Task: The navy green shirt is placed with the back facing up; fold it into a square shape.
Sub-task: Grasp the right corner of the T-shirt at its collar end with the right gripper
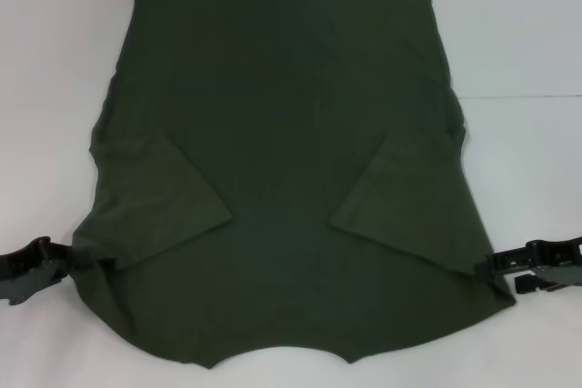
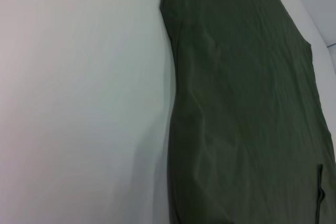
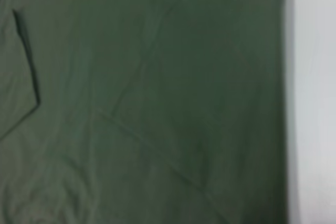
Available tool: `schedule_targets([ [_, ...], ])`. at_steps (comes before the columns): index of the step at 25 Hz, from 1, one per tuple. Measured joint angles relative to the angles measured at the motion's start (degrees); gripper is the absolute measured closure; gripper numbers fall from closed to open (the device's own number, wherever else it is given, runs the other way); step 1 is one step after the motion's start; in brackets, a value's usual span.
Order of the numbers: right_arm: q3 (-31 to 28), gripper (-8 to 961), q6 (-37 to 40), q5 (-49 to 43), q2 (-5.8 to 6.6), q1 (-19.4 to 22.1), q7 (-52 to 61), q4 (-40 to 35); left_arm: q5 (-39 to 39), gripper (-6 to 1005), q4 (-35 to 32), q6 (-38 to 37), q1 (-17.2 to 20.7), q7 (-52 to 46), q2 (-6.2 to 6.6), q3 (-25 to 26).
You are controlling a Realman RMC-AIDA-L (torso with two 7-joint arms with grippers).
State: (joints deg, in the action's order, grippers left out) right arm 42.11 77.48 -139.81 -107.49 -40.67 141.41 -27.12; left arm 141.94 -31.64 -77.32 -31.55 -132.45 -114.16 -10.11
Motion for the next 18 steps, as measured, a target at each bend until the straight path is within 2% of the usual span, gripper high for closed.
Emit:
schedule_targets([
  [4,-0.11,54,-0.45,-0.46,0.05,-0.05,-0.21,0.19,0.0,970,0.04,-0.19,-0.01,0.0,0.0,0.0],
  [18,-0.2,53,1.33,-0.19,-1.38,-0.63,-0.68,0.57,-0.94,970,0.09,-0.74,-0.08,-0.01,0.0,-0.04],
])
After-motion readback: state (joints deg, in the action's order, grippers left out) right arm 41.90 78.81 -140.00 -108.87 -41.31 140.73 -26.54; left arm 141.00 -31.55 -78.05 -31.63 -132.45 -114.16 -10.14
